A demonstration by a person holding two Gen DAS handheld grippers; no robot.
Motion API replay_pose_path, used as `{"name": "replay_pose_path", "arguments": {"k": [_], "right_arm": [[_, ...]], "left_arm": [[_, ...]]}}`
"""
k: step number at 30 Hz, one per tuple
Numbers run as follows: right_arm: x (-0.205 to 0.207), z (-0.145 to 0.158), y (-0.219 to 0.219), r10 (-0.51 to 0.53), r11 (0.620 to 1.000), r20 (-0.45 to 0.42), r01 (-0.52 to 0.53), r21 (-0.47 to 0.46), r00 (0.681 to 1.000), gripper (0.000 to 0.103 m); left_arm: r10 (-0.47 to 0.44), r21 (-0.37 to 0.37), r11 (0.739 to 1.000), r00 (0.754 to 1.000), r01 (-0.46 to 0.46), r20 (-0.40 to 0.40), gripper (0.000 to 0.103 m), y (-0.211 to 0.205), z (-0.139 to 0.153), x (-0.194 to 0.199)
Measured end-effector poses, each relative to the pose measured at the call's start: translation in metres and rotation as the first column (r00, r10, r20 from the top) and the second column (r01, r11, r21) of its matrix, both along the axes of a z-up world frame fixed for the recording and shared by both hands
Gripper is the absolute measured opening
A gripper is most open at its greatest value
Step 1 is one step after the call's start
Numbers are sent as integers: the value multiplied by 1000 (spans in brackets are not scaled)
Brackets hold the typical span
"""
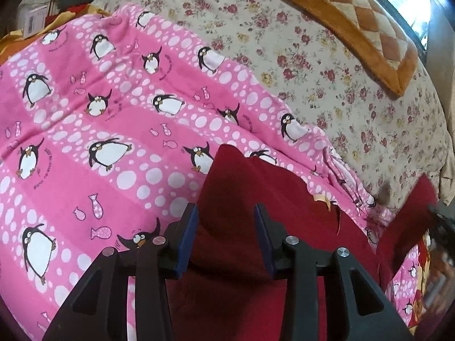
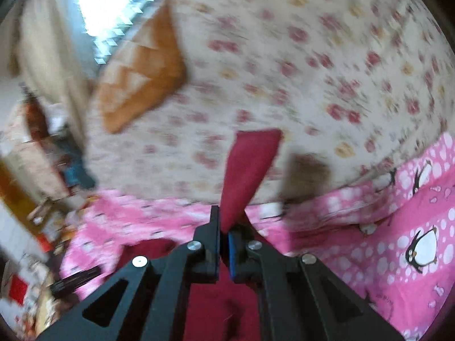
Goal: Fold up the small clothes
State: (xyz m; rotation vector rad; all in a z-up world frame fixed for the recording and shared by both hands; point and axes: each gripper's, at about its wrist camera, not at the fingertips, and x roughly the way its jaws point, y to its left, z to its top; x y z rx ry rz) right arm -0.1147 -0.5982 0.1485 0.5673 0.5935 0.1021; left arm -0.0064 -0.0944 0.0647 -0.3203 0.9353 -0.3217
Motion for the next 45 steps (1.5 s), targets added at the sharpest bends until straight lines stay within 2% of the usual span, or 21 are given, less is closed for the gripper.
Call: {"name": "replay_pose_path", "arguments": {"k": [3,8,12,16,18,21,24,26,28,30,31,32,33,36,40,42,45], "right_arm": [[-22,29,26,121,993,41,-121,-2,992,4],[-49,68,85,343,939,68,-343,-5,937,4],[-57,84,132,490,870,59,-492,32,870,4],[-55,91,187,648,761,69,-649,1,759,4],[-45,86,207,672,741,39,-671,-22,740,4],[-14,57,229,673,738,-51,-674,-9,738,4],[25,13,247,659,745,-155,-667,-4,736,4],[57,-25,254,621,764,-238,-644,-26,746,4],[89,-67,257,537,810,-337,-584,-47,773,4],[109,-98,249,401,870,-403,-480,-114,823,16],[115,-108,245,360,889,-420,-443,-116,833,23],[118,-117,237,309,914,-445,-391,-103,840,43],[115,-119,231,283,931,-452,-355,-83,846,52],[91,-104,210,251,957,-386,-287,-36,887,53],[40,-70,183,216,965,-320,-251,-71,923,61],[11,-59,164,184,973,-295,-217,-82,938,71],[-31,-48,145,118,979,-293,-161,-128,949,73]], "left_arm": [[18,-6,1000,1000,-18,9,18,5,3,-1],[35,-10,999,999,-35,20,18,13,5,-3],[56,-28,998,998,-55,25,18,23,9,-3],[78,-29,997,997,-78,28,18,30,11,-3],[86,-20,996,996,-86,19,18,32,9,-1],[91,-25,996,996,-91,-5,18,35,5,1],[87,-25,996,996,-88,-14,20,37,1,3],[81,-22,996,996,-82,-21,21,37,-1,3],[74,-19,997,997,-74,-22,21,37,-2,4],[69,-10,998,997,-69,-19,21,37,-3,5],[70,-9,997,997,-70,-20,21,38,-3,6],[69,-13,998,997,-69,-24,21,38,-4,6],[66,-18,998,997,-66,-27,21,38,-4,6],[54,-24,998,998,-54,-27,21,34,-3,6],[18,-43,999,1000,-18,-14,21,25,1,2],[-15,-46,999,1000,15,-3,21,17,3,0],[-77,-32,996,997,78,6,21,1,5,-4]]}}
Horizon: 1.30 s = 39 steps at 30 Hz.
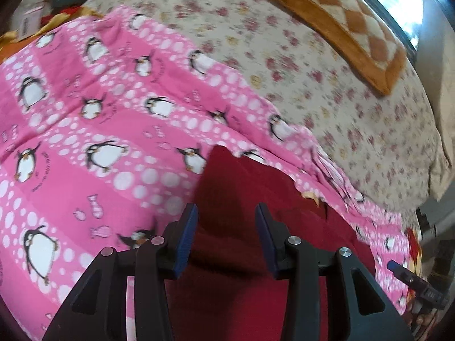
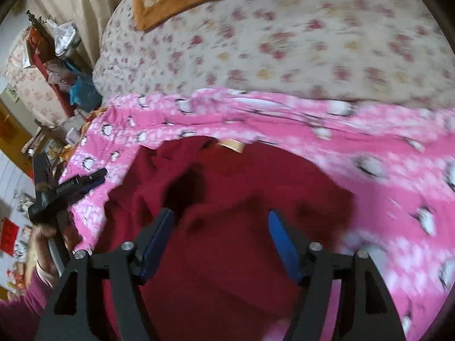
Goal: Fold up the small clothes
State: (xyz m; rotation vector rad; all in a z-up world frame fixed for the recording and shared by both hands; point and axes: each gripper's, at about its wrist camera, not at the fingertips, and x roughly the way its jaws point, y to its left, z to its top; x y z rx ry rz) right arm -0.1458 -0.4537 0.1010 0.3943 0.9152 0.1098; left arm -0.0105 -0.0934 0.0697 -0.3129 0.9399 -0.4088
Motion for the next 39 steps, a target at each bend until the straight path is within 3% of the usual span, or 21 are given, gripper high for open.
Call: {"name": "replay_pose_path", "arguments": {"k": [5,9,12,16,18,19,21,23,28,30,33,39], "right_arm": [[-58,-6,-19,-62,997,5,62,-53,998,74],[-74,-21,-20,-75,997,-8,75,21,997,74],[-78,-30,-12,-73,996,-9,73,49,997,74],[-81,-39,-2,-67,993,-8,67,98,998,74],[-81,-41,0,-68,992,-14,69,108,998,74],[-81,-42,-1,-71,991,-15,72,110,997,74],[-82,-41,-3,-82,990,-8,82,117,997,74],[-84,-39,-6,-98,986,4,97,133,995,74],[-82,-38,-10,-123,980,13,120,157,992,74],[-82,-37,-10,-131,983,13,128,135,991,74],[-80,-35,-12,-161,983,7,159,93,987,76],[-62,-33,-39,-298,952,-7,298,71,955,81]], "left_arm": [[-95,46,994,995,96,-15,21,-31,-5,-6],[-181,39,983,983,182,-22,21,-60,-9,-8],[-255,79,963,965,259,-59,21,-88,-17,-8],[-284,142,943,951,300,-119,20,-114,-35,-8],[-281,148,943,952,297,-119,12,-117,-39,-9],[-278,121,949,953,292,-123,0,-116,-38,-9],[-233,53,970,968,239,-92,0,-105,-28,-9],[-169,17,986,985,169,17,0,-89,-7,-14],[24,4,1000,991,-24,131,0,-47,20,-24],[-7,69,998,996,1,89,0,-47,9,-22],[-53,48,997,998,55,-40,7,-49,-12,-16],[-14,11,1000,999,14,-34,11,-34,-9,-13]]}}
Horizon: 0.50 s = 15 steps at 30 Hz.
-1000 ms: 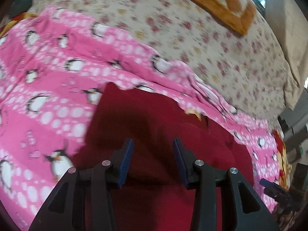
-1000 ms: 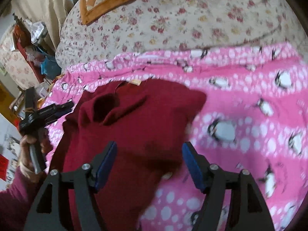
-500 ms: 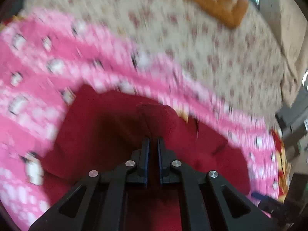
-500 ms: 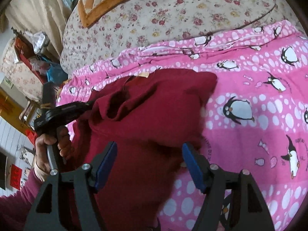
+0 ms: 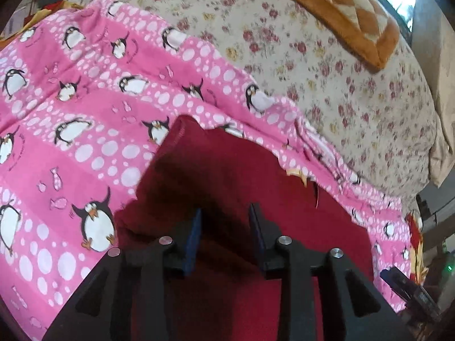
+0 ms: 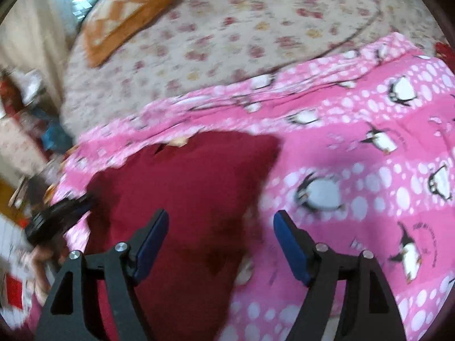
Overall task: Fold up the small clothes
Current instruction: 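Pinch and smooth the folded shirt side with both grippers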
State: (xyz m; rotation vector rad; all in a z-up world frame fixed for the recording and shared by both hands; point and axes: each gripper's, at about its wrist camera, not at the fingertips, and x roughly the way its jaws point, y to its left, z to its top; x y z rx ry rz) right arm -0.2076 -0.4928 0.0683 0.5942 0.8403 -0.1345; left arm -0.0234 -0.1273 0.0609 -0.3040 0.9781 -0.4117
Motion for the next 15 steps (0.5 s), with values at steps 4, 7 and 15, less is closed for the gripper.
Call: {"name": "replay_pose_path", "arguments": {"k": [4,7,15], "right_arm": [[36,-21,-19,-53,998,-59,55,41,997,81],[59,-36,-24,-56,996,-91,63,70,994,80],[75,-17,-28,-7,992,-61,-1,-127,998,14]], "left_arm": [[36,15,999,999,-37,19,11,3,3,3],[75,8,997,997,-75,19,11,14,5,8],[86,29,996,996,-86,29,12,19,6,12]]}}
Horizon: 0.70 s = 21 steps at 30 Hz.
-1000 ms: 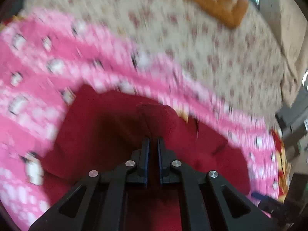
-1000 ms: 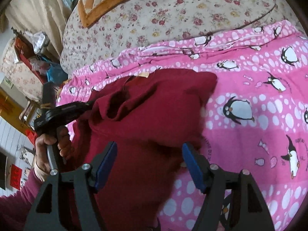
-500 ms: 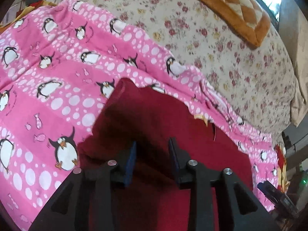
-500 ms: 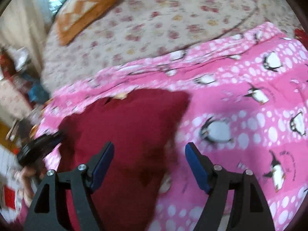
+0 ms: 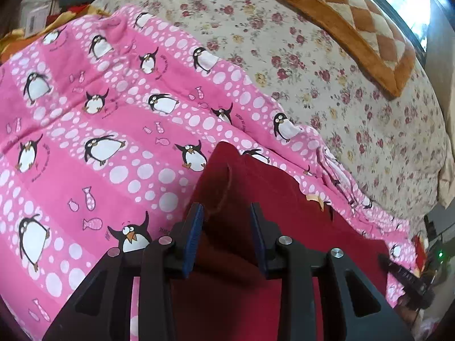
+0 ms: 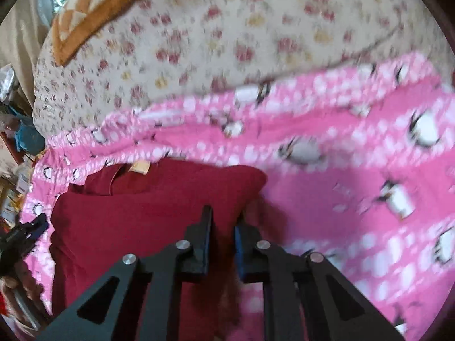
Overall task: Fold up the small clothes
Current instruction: 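Pinch and smooth the folded shirt side with both grippers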
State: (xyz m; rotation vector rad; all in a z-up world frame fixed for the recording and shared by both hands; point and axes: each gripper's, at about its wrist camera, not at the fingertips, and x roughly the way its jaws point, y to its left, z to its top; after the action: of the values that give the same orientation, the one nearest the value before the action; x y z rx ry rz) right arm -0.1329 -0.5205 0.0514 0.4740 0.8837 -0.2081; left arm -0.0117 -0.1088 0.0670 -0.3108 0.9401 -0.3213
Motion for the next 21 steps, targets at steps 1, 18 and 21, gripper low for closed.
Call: {"name": "replay_pose_path", "arguments": {"k": [1,18,21], "right_arm": [[1,-1,0,-1,999,-13,0,-42,1000,13],[-49,-28,26,51,989,-105,-36,143,993,25],[-59,-12,31,66,998,-86,-65,12,994,14]], "left_arm": [[-8,20,1000,1000,8,2,12,-3,-1,0],[42,97,995,997,-36,-70,12,6,-15,4],[49,105,994,996,-42,-68,12,14,-14,2]]}}
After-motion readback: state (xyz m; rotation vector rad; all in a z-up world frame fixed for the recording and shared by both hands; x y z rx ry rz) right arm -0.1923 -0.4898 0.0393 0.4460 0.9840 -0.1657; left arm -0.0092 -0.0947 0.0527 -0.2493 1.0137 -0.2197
